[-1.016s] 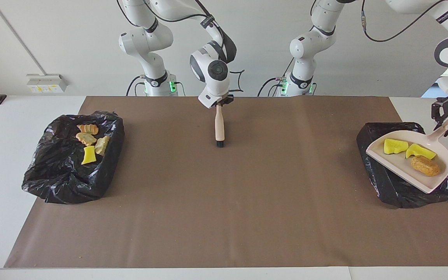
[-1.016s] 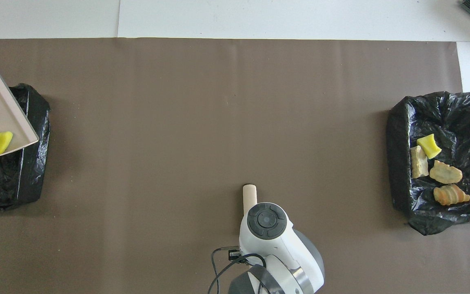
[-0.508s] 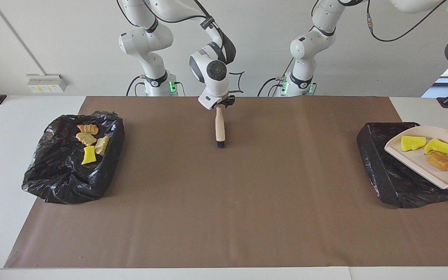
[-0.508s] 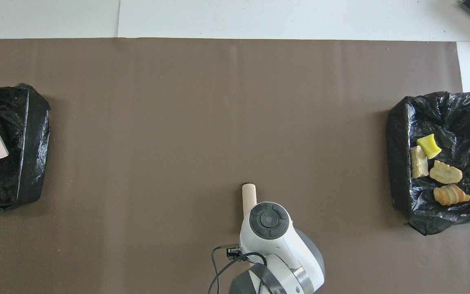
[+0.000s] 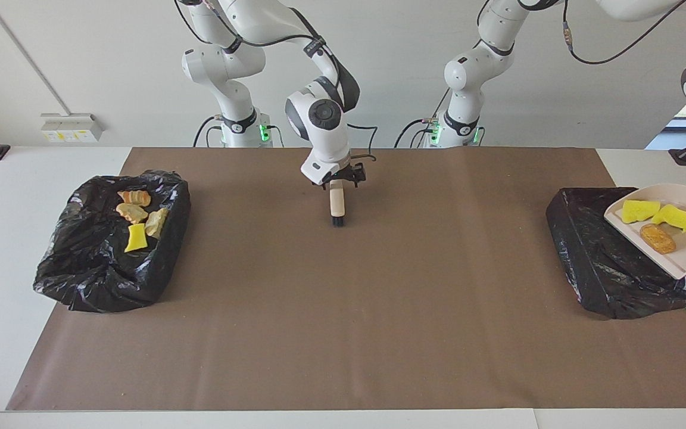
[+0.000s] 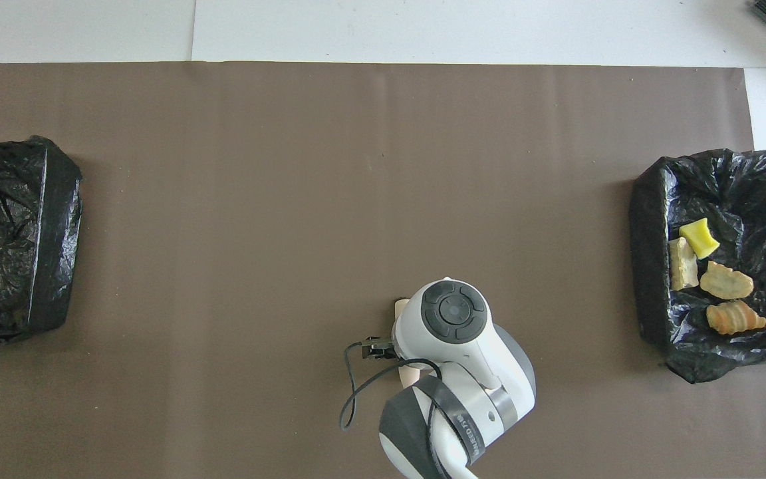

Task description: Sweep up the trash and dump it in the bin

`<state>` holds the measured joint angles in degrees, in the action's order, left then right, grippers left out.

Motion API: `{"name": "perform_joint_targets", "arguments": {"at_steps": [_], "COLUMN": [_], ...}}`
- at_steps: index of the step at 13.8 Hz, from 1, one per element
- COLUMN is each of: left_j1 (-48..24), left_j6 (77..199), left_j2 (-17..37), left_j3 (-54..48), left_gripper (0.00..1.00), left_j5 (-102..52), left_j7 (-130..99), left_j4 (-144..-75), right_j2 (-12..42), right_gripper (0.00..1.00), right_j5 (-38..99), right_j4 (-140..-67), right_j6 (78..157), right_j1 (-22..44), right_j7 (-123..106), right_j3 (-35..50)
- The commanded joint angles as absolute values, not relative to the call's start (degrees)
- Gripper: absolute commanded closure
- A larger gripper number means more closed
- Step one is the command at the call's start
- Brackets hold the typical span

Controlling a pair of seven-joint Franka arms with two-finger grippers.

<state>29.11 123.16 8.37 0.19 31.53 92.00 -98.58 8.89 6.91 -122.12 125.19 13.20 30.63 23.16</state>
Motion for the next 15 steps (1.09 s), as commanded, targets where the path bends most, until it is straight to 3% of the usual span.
{"name": "perform_joint_targets", "arguments": {"at_steps": [1, 11, 15], "left_j1": [28.7, 25.1, 22.9], "left_j6": [125.0, 124.5, 122.1], "left_j2": [8.7, 5.5, 2.8], "left_j3": [-0.1, -0.3, -0.4], "left_gripper": [1.00, 1.00, 1.00], "left_j5": [38.5, 57.1, 58.4], "left_j7": [91.1, 87.4, 87.5], "left_j4": [-97.9, -97.5, -97.5], "right_j2": [8.4, 3.5, -0.3], "right_gripper": [0.00, 0.00, 0.00], "right_j5": [2.0, -2.6, -2.5], "right_j4": [-116.7, -98.9, -95.0], "right_j6": [123.2, 103.6, 98.6], "right_j1": [6.8, -4.8, -5.2], "right_j7": [28.9, 21.7, 12.0], "right_j3": [23.4, 23.1, 16.0]}}
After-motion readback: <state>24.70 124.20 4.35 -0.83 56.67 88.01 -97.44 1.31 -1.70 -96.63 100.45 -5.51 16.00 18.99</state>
